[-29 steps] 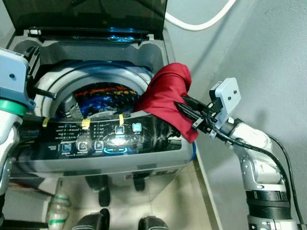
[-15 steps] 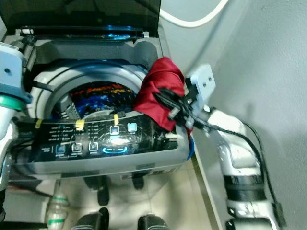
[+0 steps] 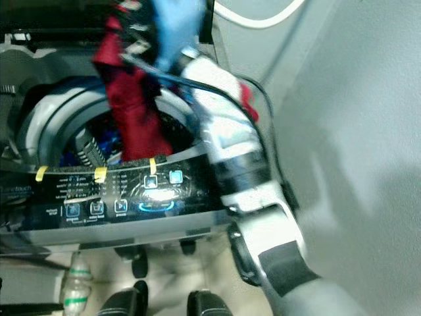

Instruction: Clothes washing

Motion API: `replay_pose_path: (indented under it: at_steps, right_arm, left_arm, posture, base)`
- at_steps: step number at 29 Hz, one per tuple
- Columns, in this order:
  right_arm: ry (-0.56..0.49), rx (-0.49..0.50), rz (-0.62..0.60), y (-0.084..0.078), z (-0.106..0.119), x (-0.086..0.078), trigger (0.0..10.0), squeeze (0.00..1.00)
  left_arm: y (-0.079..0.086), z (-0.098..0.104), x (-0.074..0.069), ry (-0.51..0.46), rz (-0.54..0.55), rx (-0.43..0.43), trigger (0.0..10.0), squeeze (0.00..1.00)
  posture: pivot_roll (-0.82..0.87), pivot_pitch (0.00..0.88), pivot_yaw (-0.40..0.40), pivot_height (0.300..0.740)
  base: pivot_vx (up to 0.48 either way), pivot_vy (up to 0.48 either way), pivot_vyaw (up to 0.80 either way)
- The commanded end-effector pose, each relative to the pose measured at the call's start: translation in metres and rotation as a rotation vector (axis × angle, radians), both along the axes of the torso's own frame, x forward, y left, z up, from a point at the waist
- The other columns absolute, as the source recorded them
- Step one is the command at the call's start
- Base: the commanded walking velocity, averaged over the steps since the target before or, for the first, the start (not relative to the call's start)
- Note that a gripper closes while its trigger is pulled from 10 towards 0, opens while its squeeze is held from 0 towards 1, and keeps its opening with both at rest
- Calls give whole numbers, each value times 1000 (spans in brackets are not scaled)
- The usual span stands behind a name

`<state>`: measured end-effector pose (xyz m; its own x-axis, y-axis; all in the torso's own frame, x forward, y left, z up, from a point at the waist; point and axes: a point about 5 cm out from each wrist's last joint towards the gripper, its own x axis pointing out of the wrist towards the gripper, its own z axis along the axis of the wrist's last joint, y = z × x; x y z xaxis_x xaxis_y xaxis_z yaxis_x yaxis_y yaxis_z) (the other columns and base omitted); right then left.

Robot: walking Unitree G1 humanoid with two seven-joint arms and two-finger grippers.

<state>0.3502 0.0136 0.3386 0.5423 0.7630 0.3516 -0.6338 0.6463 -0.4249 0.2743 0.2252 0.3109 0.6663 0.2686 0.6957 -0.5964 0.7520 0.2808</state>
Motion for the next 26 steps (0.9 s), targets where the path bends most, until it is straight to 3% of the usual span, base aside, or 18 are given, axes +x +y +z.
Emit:
replay_pose_path:
  at_steps: [1,4,5,6,7,12,14,16,17,18,19,20,21,22,23,24,25,26]
  right_arm:
    - [30,-117,-16,7,-27,4,10000,0]
    - [19,-197,6,11,-40,2,10000,0]
    - [-12,-284,85,13,-51,-5,10000,180]
    - [-12,-284,85,13,-51,-5,10000,180]
    - [-30,-340,157,13,-58,-11,10000,1000]
    - [-33,-343,202,8,-57,-13,10000,1000]
    - [16,-190,289,-16,-39,-14,10000,1000]
    - [16,-190,289,-16,-39,-14,10000,1000]
    - [31,-90,327,-29,-27,-16,10000,1000]
    - [31,-90,327,-29,-27,-16,10000,1000]
    - [31,22,358,-46,-12,-21,10000,1000]
    - [31,22,358,-46,-12,-21,10000,1000]
    - [28,111,383,-63,0,-27,10000,0]
    - [28,111,383,-63,0,-27,10000,0]
    - [21,178,405,-82,8,-34,10000,0]
    - [21,178,405,-82,8,-34,10000,0]
    - [14,234,428,-99,13,-42,10000,0]
    - [14,234,428,-99,13,-42,10000,0]
  left_arm:
    - [1,-4,-3,2,20,-4,10000,0]
    - [1,-5,-2,5,20,-4,10000,0]
    - [0,-6,-1,9,18,-5,10000,0]
    - [0,-6,-1,9,18,-5,10000,0]
    - [-1,-7,0,13,15,-5,10000,0]
    - [-3,-7,1,18,7,-5,10000,0]
    - [-5,-8,3,25,-4,-2,10000,0]
    - [-5,-8,3,25,-4,-2,10000,0]
    - [-6,-8,3,28,-5,0,10000,0]
    - [-6,-8,3,28,-5,0,10000,0]
    - [-6,-9,3,32,-8,1,10000,0]
    - [-6,-9,3,32,-8,1,10000,0]
    - [-6,-10,3,36,-11,3,10000,0]
    - [-6,-10,3,36,-11,3,10000,0]
    - [-8,-11,4,41,-19,3,10000,0]
    - [-8,-11,4,41,-19,3,10000,0]
    - [-9,-11,5,47,-33,4,10000,0]
    - [-9,-11,5,47,-33,4,10000,0]
  posture:
    - [41,96,9,740]
    - [34,99,12,740]
    - [31,98,13,740]
    - [31,98,13,740]
    - [26,99,16,740]
    - [26,100,18,740]
    - [34,99,18,740]
    - [34,99,18,740]
    - [35,97,20,740]
    - [35,97,20,740]
    - [34,96,22,740]
    - [34,96,22,740]
    - [28,91,26,740]
    - [28,91,26,740]
    - [25,90,28,740]
    - [25,90,28,740]
    - [22,86,31,740]
    - [22,86,31,740]
  base:
    - [0,0,0]
    - [0,0,0]
    - [0,0,0]
    - [0,0,0]
    - [0,0,0]
    - [0,0,0]
    - [0,0,0]
    - [0,0,0]
    - [0,0,0]
    - [0,0,0]
    - [0,0,0]
    - [0,0,0]
    - [0,0,0]
    - [0,0,0]
    - [0,0,0]
    - [0,0,0]
    - [0,0,0]
    - [0,0,0]
